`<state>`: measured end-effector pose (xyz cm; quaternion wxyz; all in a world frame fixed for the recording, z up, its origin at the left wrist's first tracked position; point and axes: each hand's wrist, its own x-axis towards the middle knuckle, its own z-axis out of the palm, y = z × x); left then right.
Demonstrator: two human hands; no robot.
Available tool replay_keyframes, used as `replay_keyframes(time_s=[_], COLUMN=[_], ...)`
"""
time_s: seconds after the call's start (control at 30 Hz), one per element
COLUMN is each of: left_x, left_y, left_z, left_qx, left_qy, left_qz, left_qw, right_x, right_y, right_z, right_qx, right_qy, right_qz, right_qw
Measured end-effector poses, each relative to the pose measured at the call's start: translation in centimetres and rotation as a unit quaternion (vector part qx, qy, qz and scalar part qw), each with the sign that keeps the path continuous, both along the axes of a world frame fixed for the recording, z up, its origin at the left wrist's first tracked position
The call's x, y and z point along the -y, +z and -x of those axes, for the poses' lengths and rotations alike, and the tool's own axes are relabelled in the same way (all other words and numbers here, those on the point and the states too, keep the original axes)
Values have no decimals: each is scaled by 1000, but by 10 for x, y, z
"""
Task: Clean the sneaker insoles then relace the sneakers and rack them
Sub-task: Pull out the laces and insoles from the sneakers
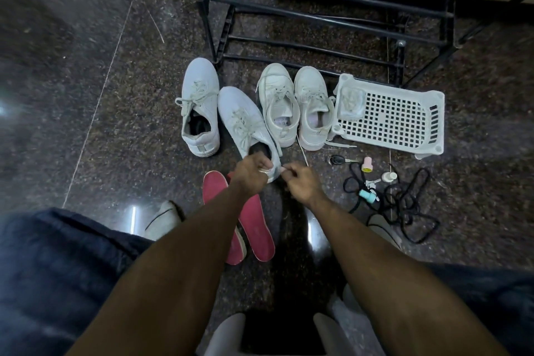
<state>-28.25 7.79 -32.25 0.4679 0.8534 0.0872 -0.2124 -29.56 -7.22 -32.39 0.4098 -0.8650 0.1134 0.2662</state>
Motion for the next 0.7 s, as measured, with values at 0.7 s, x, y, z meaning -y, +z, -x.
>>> replay_keyframes(time_s=[0.7], left_x=[10], left_y=[12], left_z=[30], left_qx=[-126], left_qy=[121], left_qz=[-72], left_qw=[982], right_x=[10], right_y=[16], right_z=[48], right_qx=[-194], right_qy=[139], right_qz=[143], right_qw=[960])
